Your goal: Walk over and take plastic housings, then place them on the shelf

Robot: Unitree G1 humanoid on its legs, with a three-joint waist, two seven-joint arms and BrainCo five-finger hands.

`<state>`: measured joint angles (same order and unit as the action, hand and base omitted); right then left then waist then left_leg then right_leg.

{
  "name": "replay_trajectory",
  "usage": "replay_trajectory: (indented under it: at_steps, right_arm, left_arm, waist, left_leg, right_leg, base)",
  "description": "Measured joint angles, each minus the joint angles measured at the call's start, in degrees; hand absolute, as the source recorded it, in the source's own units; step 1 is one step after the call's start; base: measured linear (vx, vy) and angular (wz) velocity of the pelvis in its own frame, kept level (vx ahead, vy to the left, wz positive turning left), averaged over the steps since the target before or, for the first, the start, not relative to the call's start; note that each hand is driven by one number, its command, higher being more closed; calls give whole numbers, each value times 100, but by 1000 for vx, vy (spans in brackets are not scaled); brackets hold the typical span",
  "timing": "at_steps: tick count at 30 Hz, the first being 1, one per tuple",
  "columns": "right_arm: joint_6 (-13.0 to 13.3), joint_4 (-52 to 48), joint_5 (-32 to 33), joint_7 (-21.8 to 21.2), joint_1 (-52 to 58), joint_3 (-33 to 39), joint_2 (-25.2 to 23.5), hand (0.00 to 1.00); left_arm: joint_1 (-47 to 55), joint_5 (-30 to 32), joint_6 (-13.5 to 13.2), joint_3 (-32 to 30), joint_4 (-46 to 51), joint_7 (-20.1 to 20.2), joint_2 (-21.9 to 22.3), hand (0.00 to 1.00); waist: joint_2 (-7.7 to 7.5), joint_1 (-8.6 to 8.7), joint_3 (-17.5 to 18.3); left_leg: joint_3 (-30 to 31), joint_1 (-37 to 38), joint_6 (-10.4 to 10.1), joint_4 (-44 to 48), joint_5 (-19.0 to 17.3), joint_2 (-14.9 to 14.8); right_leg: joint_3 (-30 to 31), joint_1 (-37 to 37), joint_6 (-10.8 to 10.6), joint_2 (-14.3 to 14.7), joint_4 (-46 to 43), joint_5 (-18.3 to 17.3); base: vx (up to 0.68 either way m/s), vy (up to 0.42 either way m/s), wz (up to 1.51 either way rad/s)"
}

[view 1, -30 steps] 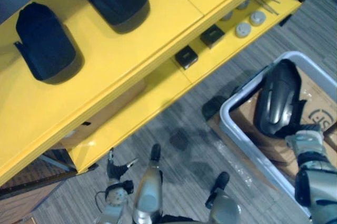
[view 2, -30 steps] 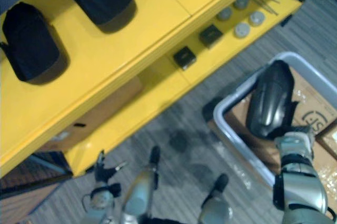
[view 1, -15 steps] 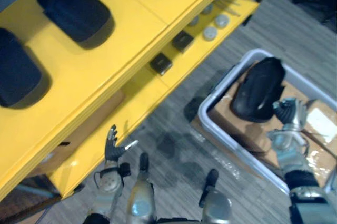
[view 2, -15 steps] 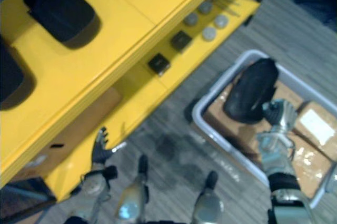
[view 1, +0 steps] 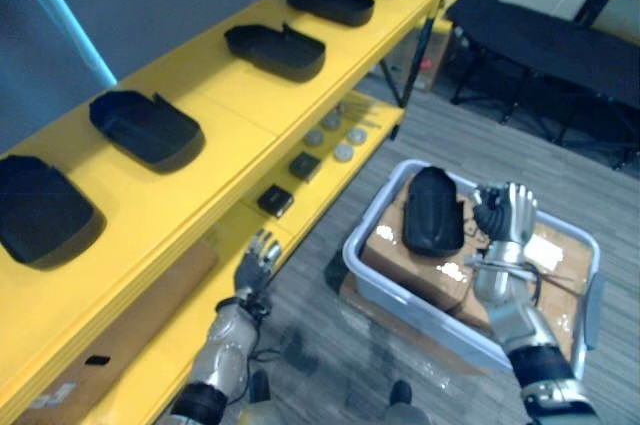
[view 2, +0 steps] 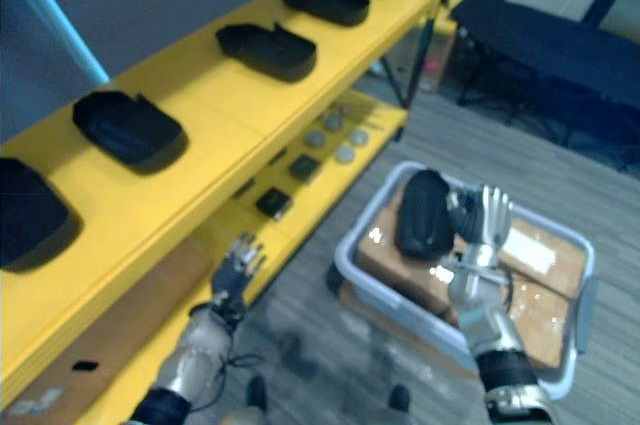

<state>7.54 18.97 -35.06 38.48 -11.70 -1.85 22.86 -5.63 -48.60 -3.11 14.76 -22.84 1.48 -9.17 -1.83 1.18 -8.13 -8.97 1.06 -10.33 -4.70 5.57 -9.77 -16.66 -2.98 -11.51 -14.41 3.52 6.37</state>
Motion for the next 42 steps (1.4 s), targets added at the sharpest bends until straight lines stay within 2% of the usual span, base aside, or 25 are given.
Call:
replay_trajectory:
  at_steps: [1,2,4,5,7,9,12,13,15,16,17,19,22,25,27,30,32,35,36,42]
  right_arm:
    - [-1,0,5,-40,28,-4,-2,100]
    - [-6,20,33,-157,37,-37,-31,0]
    - [-61,59,81,-353,36,-141,-107,0]
    - [-211,199,245,-563,26,-178,-210,0]
    - [-592,680,752,-815,-26,-172,-350,0]
    - [-1041,1618,1578,-978,-244,-103,-505,0]
    - [-1304,2554,2327,-976,-595,55,-544,0]
    - [-1375,2948,2657,-952,-910,216,-536,0]
    - [-1442,3359,3000,-886,-1396,434,-450,0]
    - [-1443,3590,3250,-742,-1803,583,-304,0]
    - [-1443,3724,3457,-633,-2185,680,-94,0]
    - [-1424,3746,3691,-520,-2664,768,241,0]
    - [-1457,3753,3908,-457,-3069,764,591,0]
    - [-1527,3798,4131,-426,-3228,763,936,0]
    - [-1529,3859,4248,-277,-3332,744,1228,0]
    - [-1596,4083,4337,-73,-3729,624,1565,0]
    - [-1686,4255,4342,86,-3915,531,1727,0]
    - [-1801,4480,4379,374,-4169,510,2044,0]
    - [-1860,4580,4386,440,-4291,510,2169,0]
    - [-2102,5054,4563,467,-4594,512,2474,0]
  left_arm:
    - [-55,-9,1,3,-52,11,40,0]
    - [-145,-55,11,9,-100,18,69,0]
    - [-212,-30,8,23,-100,0,59,0]
    - [-238,31,1,48,-100,-32,52,0]
    - [-304,484,-37,163,-94,-201,53,0]
    - [-333,1226,-49,192,-18,-524,56,0]
    - [-332,1929,-7,187,379,-769,60,0]
    - [-334,2144,-3,188,608,-794,58,0]
    - [-346,2274,-4,184,895,-798,52,0]
    - [-388,2275,-4,174,1136,-797,33,0]
    - [-413,2275,-5,165,1337,-796,-3,0]
    - [-353,2271,-1,161,1552,-790,-146,0]
    - [48,2248,2,43,1788,-745,-350,0]
    - [509,2149,8,-8,1912,-686,-403,0]
    - [751,2098,3,59,1920,-551,-374,0]
    - [936,1922,-4,323,1908,-466,-364,0]
    - [1028,1904,-10,457,1893,-450,-349,0]
    - [1052,1736,-87,613,1726,-350,-288,0]
    - [1092,1739,-187,665,1699,-349,-251,0]
    - [1275,1691,-466,846,1699,-353,-165,0]
  waist:
    - [-18,0,19]
    - [-46,1,40]
    - [-69,1,54]
    - [-75,-1,58]
    - [-76,-22,71]
    - [-75,-49,71]
    - [-61,-92,60]
    - [-50,-182,-29]
    - [-17,-221,-235]
    - [15,-286,-485]
    - [57,-425,-750]
    - [136,-553,-1085]
    - [178,-708,-1390]
    - [260,-769,-1471]
    - [412,-844,-1580]
    - [570,-849,-1666]
    - [621,-869,-1695]
    - [758,-958,-1768]
    - [817,-974,-1796]
    - [902,-992,-1838]
  left_leg:
    - [-5,4,0,0,0,1]
    - [-24,3,0,1,2,-1]
    - [-88,29,0,1,2,-1]
    - [-105,68,1,1,2,9]
    - [-97,84,1,0,2,32]
    - [-83,43,11,-1,9,65]
    - [83,-277,18,-21,92,59]
    - [149,-385,23,4,146,48]
    - [325,-578,32,76,191,52]
    - [456,-808,35,289,179,49]
    - [552,-1006,22,477,133,40]
    - [682,-1244,29,631,124,53]
    - [750,-1371,32,701,129,63]
    - [876,-1592,80,757,156,92]
    - [954,-1636,92,790,149,99]
    - [1004,-1823,107,931,119,99]
    - [1002,-1858,108,931,120,99]
    - [1014,-1869,107,932,120,99]
    - [1034,-1897,108,932,121,99]
    - [1087,-1974,107,926,126,102]
  right_leg:
    - [-1,-20,-2,4,39,26]
    - [5,-31,-3,13,90,66]
    - [66,-25,-6,15,104,98]
    - [89,-32,-11,5,104,104]
    - [83,-53,-14,-17,105,105]
    - [75,-15,-28,-52,105,113]
    - [-71,155,-17,-42,85,122]
    - [-116,235,14,-27,66,176]
    - [-260,277,19,-28,11,200]
    - [-370,345,23,-33,-70,202]
    - [-399,442,42,-26,-132,216]
    - [-507,544,57,-34,-193,228]
    - [-552,606,64,-40,-224,234]
    - [-674,709,64,-46,-238,234]
    - [-700,722,64,-46,-271,233]
    - [-728,829,66,-41,-304,223]
    - [-722,880,67,-46,-326,223]
    - [-726,897,75,-51,-355,200]
    - [-738,931,76,-54,-404,172]
    - [-779,1009,91,-62,-479,130]
  base:
    - [11,5,-8]
    - [2,8,-9]
    - [2,14,-13]
    - [-15,19,-7]
    - [-33,19,-1]
    - [-46,22,2]
    - [-58,1,24]
    - [-54,-6,32]
    - [-69,-5,43]
    - [-137,1,52]
    - [-183,12,37]
    - [-142,18,27]
    - [-61,22,15]
    - [-2,18,20]
    - [14,7,8]
    - [-8,8,4]
    - [0,0,0]
    - [-9,3,1]
    - [-30,7,6]
    - [-14,1,4]
